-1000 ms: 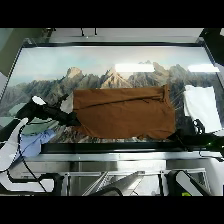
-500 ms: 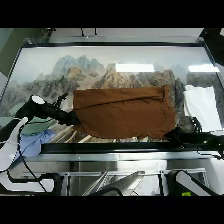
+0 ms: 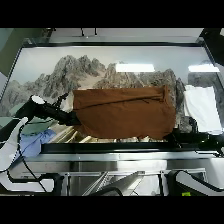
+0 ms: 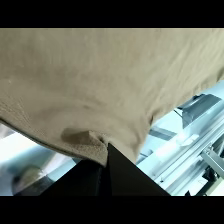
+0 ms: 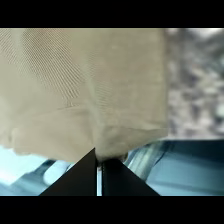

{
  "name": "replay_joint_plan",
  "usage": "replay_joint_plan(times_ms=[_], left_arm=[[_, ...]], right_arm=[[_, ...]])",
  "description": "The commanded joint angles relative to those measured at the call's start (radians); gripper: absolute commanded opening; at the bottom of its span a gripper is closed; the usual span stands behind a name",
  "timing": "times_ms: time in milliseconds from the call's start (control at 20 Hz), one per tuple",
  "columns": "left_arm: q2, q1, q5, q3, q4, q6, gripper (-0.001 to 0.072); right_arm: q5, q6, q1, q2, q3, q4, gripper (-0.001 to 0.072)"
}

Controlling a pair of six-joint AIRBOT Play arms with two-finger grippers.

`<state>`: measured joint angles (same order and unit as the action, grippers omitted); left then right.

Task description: Fold the shirts.

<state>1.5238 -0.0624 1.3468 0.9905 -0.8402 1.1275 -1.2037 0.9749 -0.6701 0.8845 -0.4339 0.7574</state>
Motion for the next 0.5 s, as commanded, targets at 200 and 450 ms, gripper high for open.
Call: replay_joint_plan(times_ms=[200, 450], left_arm=[[-0.101, -0.059, 0.077, 0.002, 0.005, -0.001, 0.0014], [-0.185, -0.164, 0.062, 0.054, 0.006, 0.035, 0.0013]], right_arm=[[-0.284, 0.052, -0.003, -0.127, -0.255, -0.237, 0.0019], [-0.218, 0.072, 0.010, -0.048, -0.519, -0.357, 0.0019]])
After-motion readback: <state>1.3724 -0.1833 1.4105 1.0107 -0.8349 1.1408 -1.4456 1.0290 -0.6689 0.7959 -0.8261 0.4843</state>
